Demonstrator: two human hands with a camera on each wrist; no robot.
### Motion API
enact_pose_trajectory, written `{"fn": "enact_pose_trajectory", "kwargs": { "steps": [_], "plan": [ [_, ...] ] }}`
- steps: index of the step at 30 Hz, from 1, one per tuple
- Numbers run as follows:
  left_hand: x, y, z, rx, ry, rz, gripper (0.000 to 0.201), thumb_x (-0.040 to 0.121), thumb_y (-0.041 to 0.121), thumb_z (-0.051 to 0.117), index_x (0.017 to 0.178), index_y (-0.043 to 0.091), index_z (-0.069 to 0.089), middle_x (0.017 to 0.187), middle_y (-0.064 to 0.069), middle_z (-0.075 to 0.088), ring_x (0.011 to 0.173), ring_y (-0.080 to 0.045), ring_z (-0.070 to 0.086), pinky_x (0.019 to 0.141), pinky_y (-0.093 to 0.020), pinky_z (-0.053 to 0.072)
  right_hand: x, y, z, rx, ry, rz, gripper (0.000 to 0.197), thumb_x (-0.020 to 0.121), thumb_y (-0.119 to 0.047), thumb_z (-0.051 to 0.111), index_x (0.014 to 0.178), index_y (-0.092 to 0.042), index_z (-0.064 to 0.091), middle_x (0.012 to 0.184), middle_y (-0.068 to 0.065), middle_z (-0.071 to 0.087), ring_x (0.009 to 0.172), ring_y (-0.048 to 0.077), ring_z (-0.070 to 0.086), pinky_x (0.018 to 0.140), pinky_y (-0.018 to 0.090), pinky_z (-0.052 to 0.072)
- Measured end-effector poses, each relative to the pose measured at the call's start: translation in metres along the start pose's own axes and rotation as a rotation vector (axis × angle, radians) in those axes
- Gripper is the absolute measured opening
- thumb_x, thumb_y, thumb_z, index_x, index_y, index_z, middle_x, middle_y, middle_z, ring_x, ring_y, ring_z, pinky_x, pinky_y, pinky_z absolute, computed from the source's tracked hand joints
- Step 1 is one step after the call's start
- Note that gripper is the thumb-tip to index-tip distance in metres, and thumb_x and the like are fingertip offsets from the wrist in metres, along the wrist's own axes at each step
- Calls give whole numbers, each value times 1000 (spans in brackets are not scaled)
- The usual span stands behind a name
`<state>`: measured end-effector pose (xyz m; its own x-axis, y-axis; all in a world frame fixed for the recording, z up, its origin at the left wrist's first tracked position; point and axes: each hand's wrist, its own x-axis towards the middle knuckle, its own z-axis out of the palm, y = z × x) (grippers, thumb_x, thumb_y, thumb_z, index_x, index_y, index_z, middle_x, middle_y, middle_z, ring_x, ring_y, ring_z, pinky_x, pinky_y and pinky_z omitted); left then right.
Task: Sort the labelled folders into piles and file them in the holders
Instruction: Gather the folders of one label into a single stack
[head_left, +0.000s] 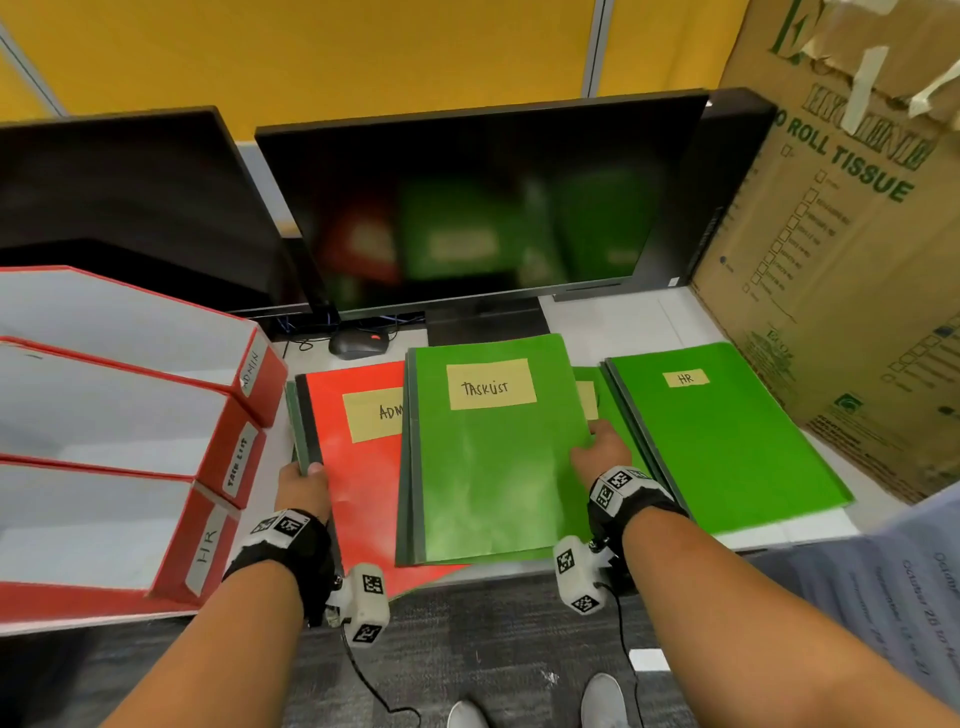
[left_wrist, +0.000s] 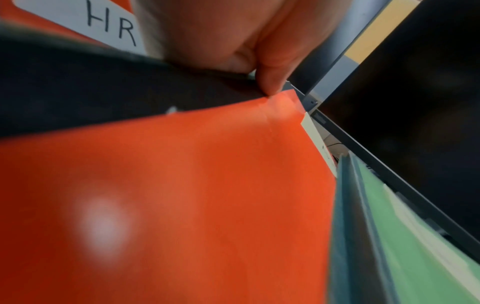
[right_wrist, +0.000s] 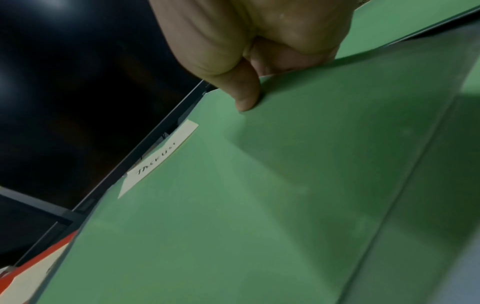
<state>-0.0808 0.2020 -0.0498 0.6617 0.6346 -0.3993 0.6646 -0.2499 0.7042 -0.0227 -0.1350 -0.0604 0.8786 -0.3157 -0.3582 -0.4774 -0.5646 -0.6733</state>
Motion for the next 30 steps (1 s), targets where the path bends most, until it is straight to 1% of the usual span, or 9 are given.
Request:
{"fn": "enact_pose_trajectory", "kwargs": {
  "steps": [5, 7, 9, 12, 16, 19, 24, 27, 30],
  "plan": [
    [0, 4, 0, -35, 66, -4, 38, 99, 20, 37, 131, 0, 43, 114, -32, 55, 95, -42, 54, 74, -37, 35, 7, -4, -10, -65, 121, 8, 46, 83, 5, 45, 128, -3, 50, 123, 24, 48, 99, 37, 58, 81, 31, 47],
    [3, 6, -4, -56, 100, -7, 37, 98, 20, 36, 129, 0, 44, 112, -32, 56, 99, -44, 55, 75, -38, 36, 7, 0, -17, -185, 163, 50, 56, 81, 1, 49, 135, -12, 43, 130, 20, 39, 113, 36, 49, 92, 35, 42],
    [6, 8, -9, -73, 136, -18, 39, 98, 20, 36, 132, 1, 43, 108, -29, 56, 101, -44, 55, 76, -38, 35, 3, 0, -18, -353, 163, 42, 57, 78, -3, 54, 131, -22, 45, 134, 13, 35, 120, 34, 39, 100, 43, 36],
    [6, 11, -17, -89, 172, -39, 41, 99, 23, 34, 134, 3, 42, 113, -30, 56, 103, -44, 55, 76, -38, 34, -2, 0, -7, -552, 7, -87, 50, 76, -4, 55, 119, -30, 58, 133, 6, 37, 121, 29, 34, 102, 44, 34],
    [2, 20, -25, -119, 215, -52, 42, 100, 20, 35, 136, 0, 41, 124, -30, 52, 112, -44, 52, 83, -39, 37, -6, 8, 16, -691, -415, -173, 69, 76, 0, 48, 134, -37, 46, 145, 1, 31, 133, 30, 28, 109, 52, 32],
    [3, 20, -30, -148, 238, -59, 42, 99, 24, 34, 137, 6, 39, 123, -28, 53, 109, -45, 53, 88, -43, 41, -4, 12, 20, -728, -440, -190, 77, 75, 1, 46, 141, -36, 37, 151, -1, 21, 139, 32, 19, 113, 56, 24],
    [5, 15, -38, -205, 294, -82, 39, 98, 27, 35, 133, 11, 42, 120, -25, 56, 107, -43, 54, 91, -45, 41, 0, 10, 20, -721, -375, -118, 69, 78, 0, 50, 138, -32, 40, 144, 5, 25, 136, 34, 23, 109, 57, 30],
    [4, 15, -43, -225, 287, -114, 41, 97, 29, 35, 134, 14, 41, 122, -22, 56, 109, -41, 54, 93, -44, 39, -6, 11, 26, -745, -386, -116, 87, 75, 1, 51, 143, -43, 21, 149, 2, 13, 142, 36, 7, 108, 65, 21],
    [5, 13, -45, -223, 272, -111, 42, 97, 31, 34, 135, 13, 41, 122, -22, 56, 108, -40, 55, 94, -45, 41, -7, 15, 32, -769, -431, -134, 93, 75, 4, 50, 145, -45, 14, 155, -2, -1, 143, 40, -7, 109, 64, 24]
  ]
}}
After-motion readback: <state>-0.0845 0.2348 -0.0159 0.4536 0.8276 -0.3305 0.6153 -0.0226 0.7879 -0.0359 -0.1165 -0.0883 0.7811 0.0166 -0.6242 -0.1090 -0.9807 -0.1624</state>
